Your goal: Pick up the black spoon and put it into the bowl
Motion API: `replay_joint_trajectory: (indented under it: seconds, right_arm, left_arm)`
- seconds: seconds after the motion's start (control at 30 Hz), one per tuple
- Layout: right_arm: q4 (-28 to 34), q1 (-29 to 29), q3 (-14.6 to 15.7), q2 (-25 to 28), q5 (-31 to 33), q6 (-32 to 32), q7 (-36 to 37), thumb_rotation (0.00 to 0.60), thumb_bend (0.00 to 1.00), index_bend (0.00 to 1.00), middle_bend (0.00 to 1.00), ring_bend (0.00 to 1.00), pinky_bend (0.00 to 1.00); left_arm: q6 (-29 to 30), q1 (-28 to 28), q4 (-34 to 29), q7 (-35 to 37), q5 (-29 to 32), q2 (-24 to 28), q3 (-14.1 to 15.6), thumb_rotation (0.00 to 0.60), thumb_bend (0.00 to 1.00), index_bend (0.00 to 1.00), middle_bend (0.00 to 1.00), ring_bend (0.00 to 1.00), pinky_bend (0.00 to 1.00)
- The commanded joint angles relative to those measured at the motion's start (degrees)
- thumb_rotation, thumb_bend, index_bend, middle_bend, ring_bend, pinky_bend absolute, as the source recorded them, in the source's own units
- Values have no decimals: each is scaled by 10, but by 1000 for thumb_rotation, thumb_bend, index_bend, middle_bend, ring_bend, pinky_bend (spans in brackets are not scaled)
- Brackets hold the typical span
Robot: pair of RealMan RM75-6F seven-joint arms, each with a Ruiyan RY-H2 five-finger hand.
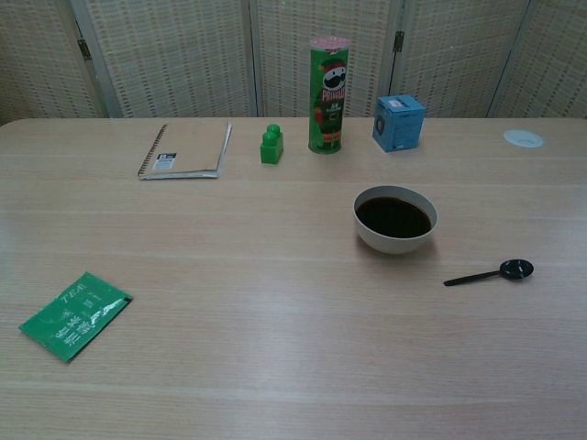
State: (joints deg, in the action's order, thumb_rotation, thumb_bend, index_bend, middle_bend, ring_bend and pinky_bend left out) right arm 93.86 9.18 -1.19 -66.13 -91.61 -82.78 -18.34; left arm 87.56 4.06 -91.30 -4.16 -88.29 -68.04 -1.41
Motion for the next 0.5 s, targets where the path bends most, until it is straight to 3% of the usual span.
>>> replay_joint_trajectory:
  seconds: [0.03,0.17,0.5]
  right_arm:
    - [-12,33,-15,-29,18,49,-37,600,243,326,774,919,995]
    - [-38,70,-29,-68,41,105,-78,600,243,326,866,997,1000]
    - [-95,144,-36,-146,93,224,-144,600,273,350,924,1000,1000]
  left_arm:
    - [1,-2,1,2,2,2,1,600,162,207,165,131,183]
    - [5,-7,4,7,4,4,2,600,162,207,165,131,184]
    - [9,-15,10,17,9,9,5,600,162,207,165,131,184]
